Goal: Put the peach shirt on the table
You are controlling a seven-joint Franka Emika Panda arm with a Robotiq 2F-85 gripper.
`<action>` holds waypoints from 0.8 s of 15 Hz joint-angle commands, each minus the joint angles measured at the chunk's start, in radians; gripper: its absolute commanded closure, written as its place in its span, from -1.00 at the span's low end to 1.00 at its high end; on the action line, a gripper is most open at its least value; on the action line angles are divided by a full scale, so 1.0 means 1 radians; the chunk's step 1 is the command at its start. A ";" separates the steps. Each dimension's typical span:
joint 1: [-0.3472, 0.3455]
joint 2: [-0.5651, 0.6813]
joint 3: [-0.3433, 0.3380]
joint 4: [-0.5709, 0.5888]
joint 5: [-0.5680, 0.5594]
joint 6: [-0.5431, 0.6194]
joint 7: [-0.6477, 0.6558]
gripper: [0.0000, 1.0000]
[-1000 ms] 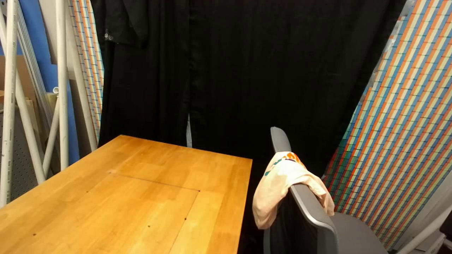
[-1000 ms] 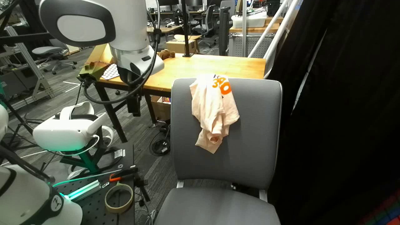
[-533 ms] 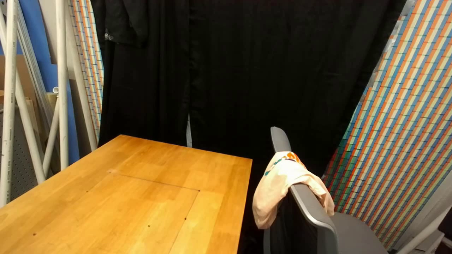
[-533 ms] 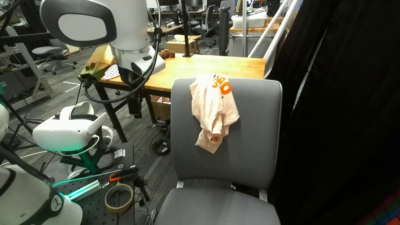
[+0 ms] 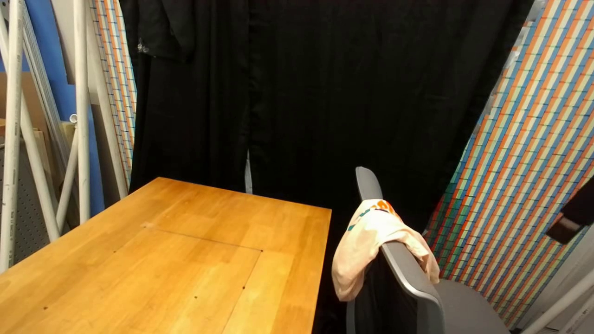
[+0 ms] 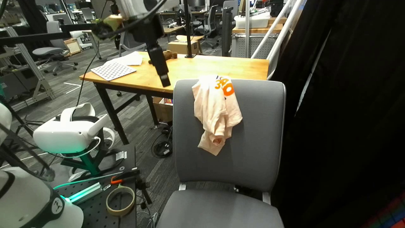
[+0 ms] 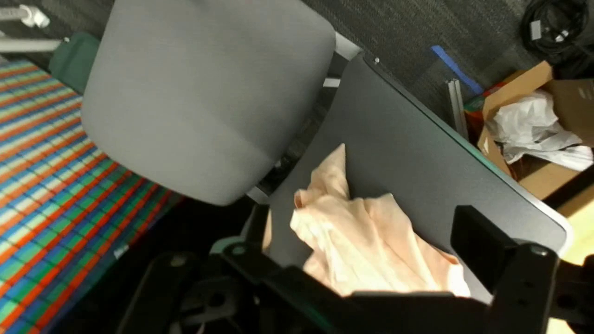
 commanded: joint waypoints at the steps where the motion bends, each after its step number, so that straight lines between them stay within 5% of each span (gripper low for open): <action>1: 0.045 0.081 -0.002 0.185 -0.013 -0.028 -0.126 -1.00; 12: 0.095 0.632 -0.009 0.642 0.056 -0.010 -0.601 -1.00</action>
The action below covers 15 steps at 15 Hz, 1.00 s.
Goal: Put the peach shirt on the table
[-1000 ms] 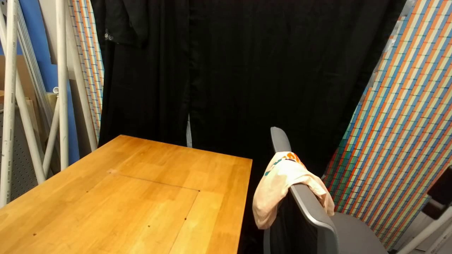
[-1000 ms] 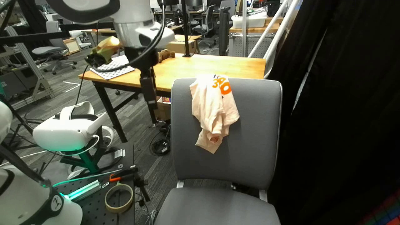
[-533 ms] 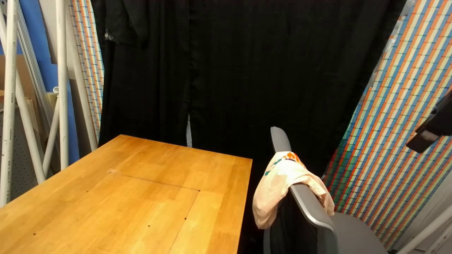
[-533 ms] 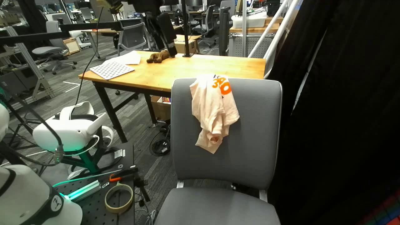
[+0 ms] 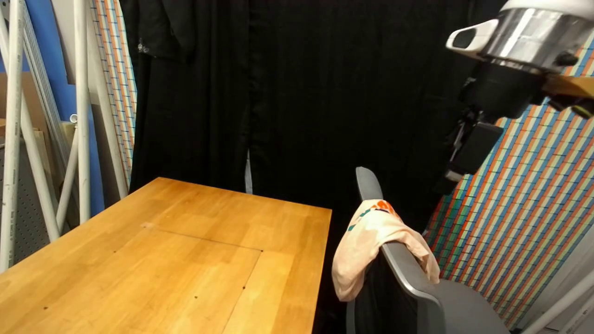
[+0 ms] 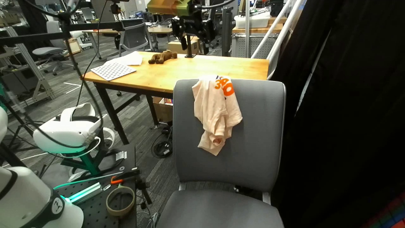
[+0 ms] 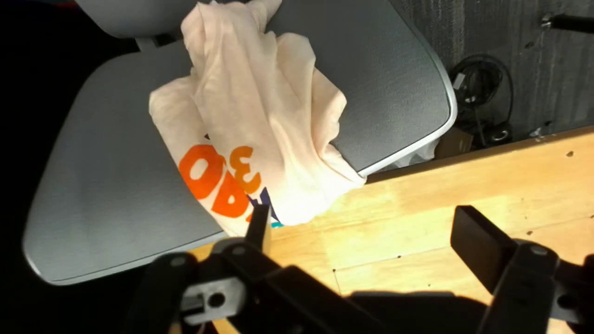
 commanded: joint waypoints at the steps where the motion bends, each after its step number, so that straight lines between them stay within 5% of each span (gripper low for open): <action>1: 0.004 0.201 0.004 0.187 0.014 -0.051 -0.107 -1.00; 11: -0.003 0.462 0.005 0.322 -0.075 -0.155 -0.035 -1.00; 12: -0.002 0.468 0.005 0.324 -0.085 -0.157 -0.037 -0.50; 15: -0.004 0.476 0.010 0.339 -0.073 -0.165 -0.041 -0.17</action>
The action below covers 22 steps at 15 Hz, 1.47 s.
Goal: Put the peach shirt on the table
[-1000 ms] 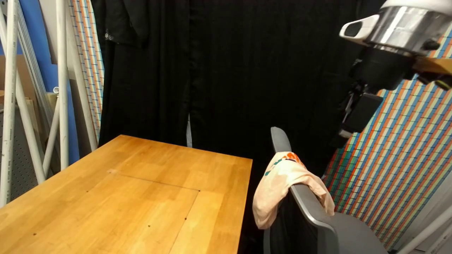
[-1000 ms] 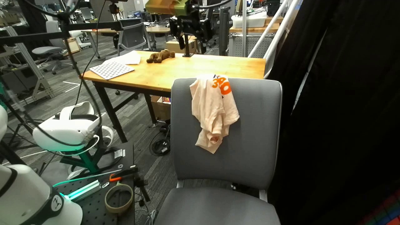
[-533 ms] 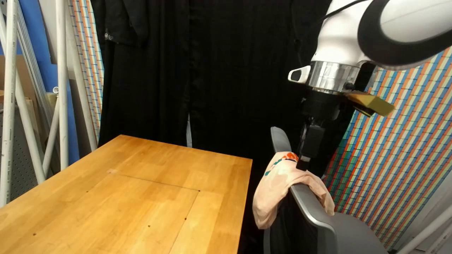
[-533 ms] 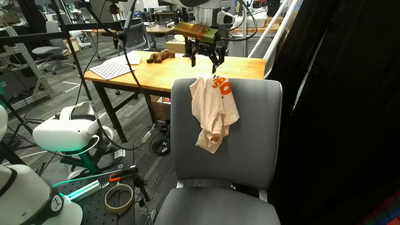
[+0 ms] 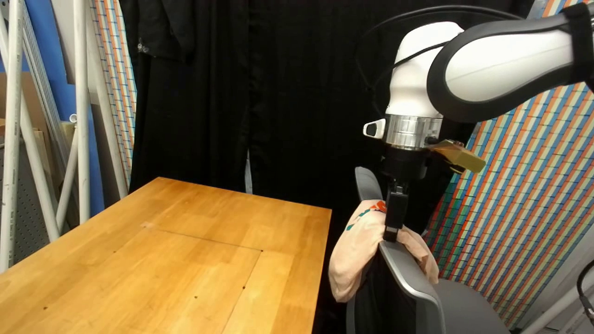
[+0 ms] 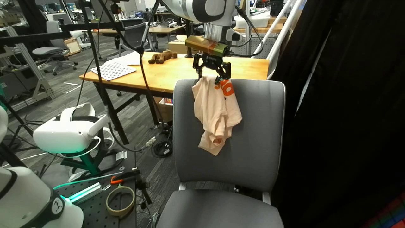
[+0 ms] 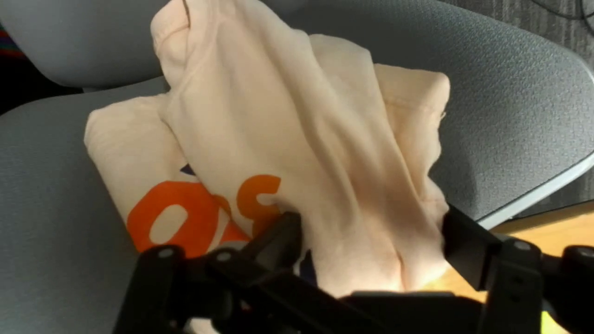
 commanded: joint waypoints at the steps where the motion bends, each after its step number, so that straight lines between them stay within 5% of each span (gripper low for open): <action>1: 0.001 0.035 0.007 0.047 -0.016 -0.024 0.015 0.00; 6: -0.005 0.026 0.013 0.058 0.013 -0.037 0.014 0.75; 8: 0.004 0.013 0.017 0.057 -0.004 -0.037 0.008 0.89; 16: 0.052 -0.244 0.103 0.095 -0.009 -0.123 -0.139 0.81; 22: 0.132 -0.165 0.177 0.307 -0.004 -0.189 -0.307 0.83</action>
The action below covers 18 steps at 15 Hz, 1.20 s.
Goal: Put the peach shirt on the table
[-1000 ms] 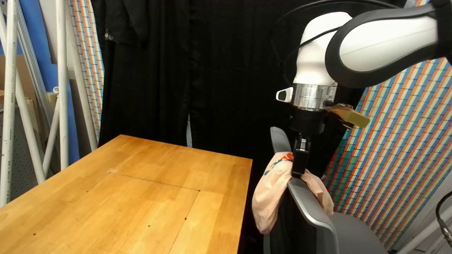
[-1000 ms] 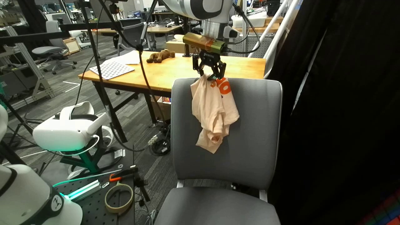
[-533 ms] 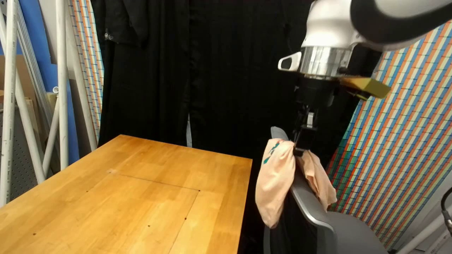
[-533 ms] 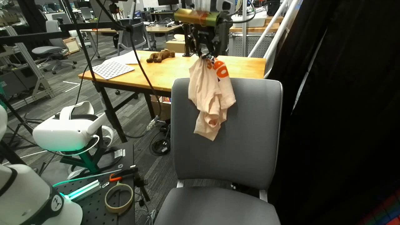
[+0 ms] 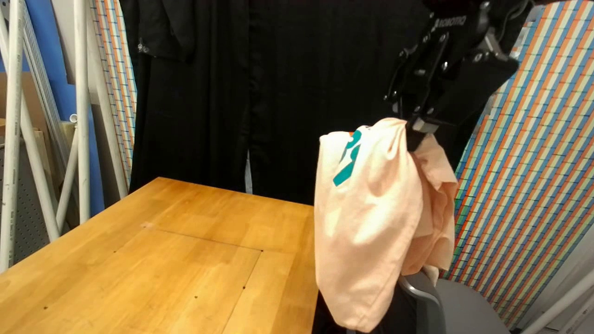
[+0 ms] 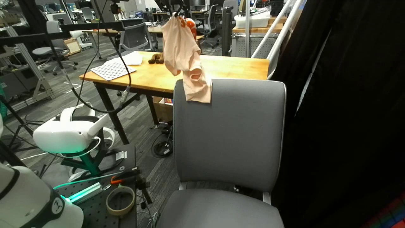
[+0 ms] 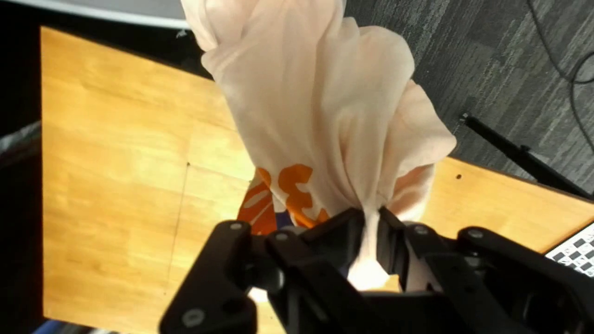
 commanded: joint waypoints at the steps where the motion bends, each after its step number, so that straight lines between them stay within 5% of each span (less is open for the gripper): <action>1: 0.039 0.132 0.029 0.173 0.000 -0.024 -0.130 0.81; 7: 0.093 0.406 0.053 0.404 -0.007 -0.058 -0.380 0.80; 11: 0.121 0.559 0.056 0.561 -0.026 -0.200 -0.548 0.78; 12: 0.135 0.586 0.048 0.603 -0.050 -0.272 -0.577 0.27; 13: 0.108 0.503 0.041 0.446 -0.017 -0.154 -0.520 0.78; 18: 0.130 0.568 0.041 0.546 -0.034 -0.237 -0.560 0.26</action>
